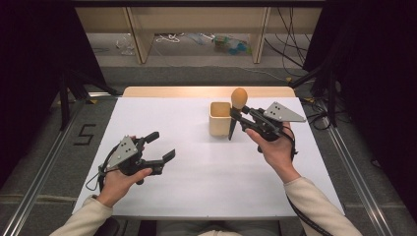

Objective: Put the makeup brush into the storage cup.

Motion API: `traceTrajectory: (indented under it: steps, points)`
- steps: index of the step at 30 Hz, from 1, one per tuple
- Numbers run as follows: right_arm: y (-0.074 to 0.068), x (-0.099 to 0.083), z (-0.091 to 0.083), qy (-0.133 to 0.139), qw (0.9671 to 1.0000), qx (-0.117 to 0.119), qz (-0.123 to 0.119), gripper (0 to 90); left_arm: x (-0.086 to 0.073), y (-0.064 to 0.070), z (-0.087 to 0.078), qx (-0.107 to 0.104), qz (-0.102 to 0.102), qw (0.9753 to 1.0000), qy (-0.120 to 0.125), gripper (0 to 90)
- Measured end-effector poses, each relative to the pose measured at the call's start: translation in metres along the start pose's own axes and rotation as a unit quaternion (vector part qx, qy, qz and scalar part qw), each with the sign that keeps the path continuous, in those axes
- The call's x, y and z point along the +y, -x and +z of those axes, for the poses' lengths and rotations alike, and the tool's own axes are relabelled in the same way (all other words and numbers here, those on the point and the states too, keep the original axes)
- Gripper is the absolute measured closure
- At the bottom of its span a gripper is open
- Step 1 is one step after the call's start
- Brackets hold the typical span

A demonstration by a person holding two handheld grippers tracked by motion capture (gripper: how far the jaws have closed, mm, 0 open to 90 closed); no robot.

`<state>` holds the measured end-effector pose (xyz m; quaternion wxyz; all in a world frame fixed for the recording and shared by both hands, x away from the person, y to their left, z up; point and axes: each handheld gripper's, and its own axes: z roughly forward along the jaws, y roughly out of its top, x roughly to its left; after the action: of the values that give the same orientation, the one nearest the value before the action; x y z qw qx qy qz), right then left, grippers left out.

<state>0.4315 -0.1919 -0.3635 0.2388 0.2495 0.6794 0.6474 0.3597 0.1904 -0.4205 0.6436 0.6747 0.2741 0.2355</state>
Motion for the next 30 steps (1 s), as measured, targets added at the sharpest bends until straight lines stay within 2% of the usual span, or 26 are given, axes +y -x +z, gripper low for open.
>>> traceTrajectory:
  steps: [3,7,10,12,17,22,28,29,30]
  points:
    - [0.001,0.000,0.002,0.007,1.0000,-0.004,-0.001,66.5,0.000,0.000,0.000,0.000,0.001,1.0000,0.000,15.6]
    - [0.001,0.001,0.003,0.003,1.0000,-0.003,-0.003,66.5,0.000,0.000,0.000,0.001,0.004,1.0000,0.003,15.5]
    - [0.002,0.003,0.004,0.003,1.0000,-0.004,-0.005,66.5,0.000,0.001,0.000,0.004,-0.005,1.0000,0.002,15.5]
    - [0.002,0.003,0.005,0.005,1.0000,-0.004,-0.004,66.5,0.000,0.000,0.000,-0.001,0.004,1.0000,0.005,15.6]
    - [0.002,0.004,0.007,0.007,0.9999,-0.006,-0.005,66.5,0.000,-0.001,0.000,-0.002,0.005,1.0000,0.003,15.7]
    - [0.003,0.005,0.009,0.010,0.9999,-0.008,-0.007,66.5,-0.001,-0.008,0.001,0.002,0.006,1.0000,0.005,16.1]
    - [0.004,0.006,0.011,0.007,0.9999,-0.006,-0.008,66.5,0.000,-0.016,0.000,0.006,0.017,0.9998,0.002,16.3]
    - [0.004,0.006,0.012,0.006,0.9999,-0.006,-0.010,66.5,-0.001,-0.017,0.000,0.007,0.012,0.9999,0.003,16.3]
    - [0.003,0.006,0.012,0.007,1.0000,-0.005,-0.004,66.5,-0.001,-0.019,0.000,0.008,0.014,0.9999,0.003,16.3]
